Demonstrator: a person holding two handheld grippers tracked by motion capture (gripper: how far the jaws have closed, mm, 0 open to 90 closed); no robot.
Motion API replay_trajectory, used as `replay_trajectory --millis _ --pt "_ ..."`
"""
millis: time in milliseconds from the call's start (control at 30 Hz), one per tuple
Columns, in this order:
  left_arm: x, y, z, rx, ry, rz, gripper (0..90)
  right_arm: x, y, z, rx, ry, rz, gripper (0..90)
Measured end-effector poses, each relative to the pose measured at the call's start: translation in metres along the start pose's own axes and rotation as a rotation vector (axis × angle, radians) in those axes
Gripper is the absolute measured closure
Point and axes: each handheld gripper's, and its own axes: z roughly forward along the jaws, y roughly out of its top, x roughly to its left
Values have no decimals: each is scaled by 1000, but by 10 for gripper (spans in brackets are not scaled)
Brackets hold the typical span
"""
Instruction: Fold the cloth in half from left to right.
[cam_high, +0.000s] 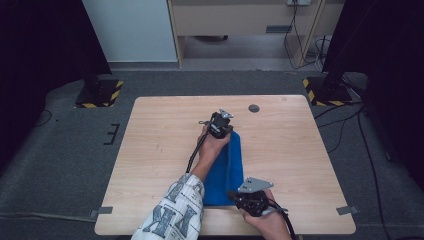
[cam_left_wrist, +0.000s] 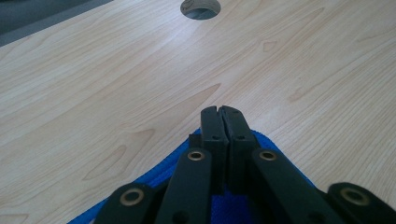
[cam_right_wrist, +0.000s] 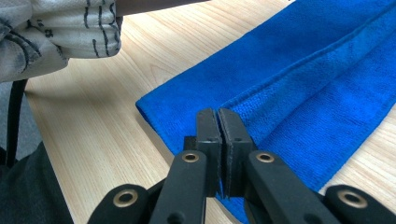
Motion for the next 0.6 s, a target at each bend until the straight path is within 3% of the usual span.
replay_trajectory --millis 233,600 --pt "-3 -1 6 22 17 10 882 -1 -4 -3 25 -5 -24 881" --pt "-8 1 13 29 2 4 880 -8 -11 -9 31 -15 -4 876"
